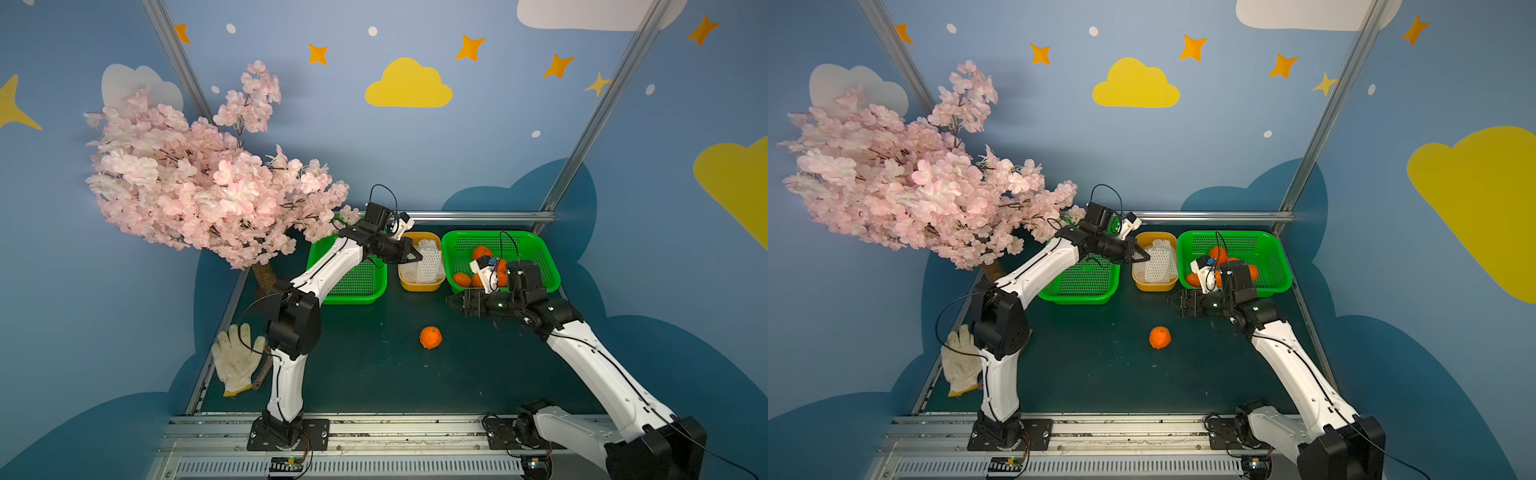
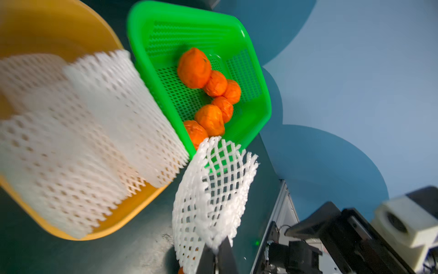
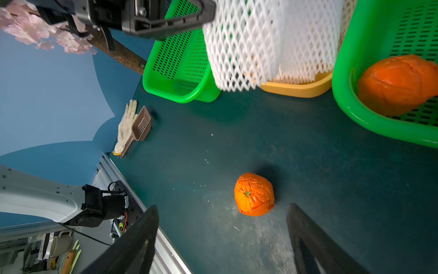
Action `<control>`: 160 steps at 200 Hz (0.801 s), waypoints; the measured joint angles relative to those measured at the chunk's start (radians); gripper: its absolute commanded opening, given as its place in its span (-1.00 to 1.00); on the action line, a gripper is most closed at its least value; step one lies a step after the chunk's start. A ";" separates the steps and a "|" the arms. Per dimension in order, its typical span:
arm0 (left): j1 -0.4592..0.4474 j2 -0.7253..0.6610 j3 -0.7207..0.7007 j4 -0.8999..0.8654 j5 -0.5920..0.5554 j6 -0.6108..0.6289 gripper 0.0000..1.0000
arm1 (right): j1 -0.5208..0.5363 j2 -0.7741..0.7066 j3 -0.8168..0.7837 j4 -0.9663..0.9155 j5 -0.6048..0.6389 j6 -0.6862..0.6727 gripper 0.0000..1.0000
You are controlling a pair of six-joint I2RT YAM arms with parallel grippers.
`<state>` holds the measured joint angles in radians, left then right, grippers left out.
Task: Remove foam nets from oranges
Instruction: Place the foam net into the storage box.
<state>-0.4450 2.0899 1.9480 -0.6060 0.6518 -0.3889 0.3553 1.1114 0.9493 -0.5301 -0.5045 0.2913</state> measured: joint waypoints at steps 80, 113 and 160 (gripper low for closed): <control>0.029 0.463 0.566 -0.285 -0.185 -0.031 -0.94 | 0.078 0.205 0.000 -0.080 -0.030 0.043 0.68; 0.018 0.541 0.648 -0.330 -0.251 -0.045 -0.84 | 0.117 0.332 0.029 -0.155 -0.026 0.045 0.68; -0.002 0.541 0.652 -0.389 -0.333 -0.030 -0.22 | 0.157 0.476 0.079 -0.193 -0.003 0.045 0.68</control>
<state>-0.4465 2.6312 2.5999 -0.9947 0.3191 -0.4191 0.5121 1.5875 1.0286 -0.7231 -0.5072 0.3367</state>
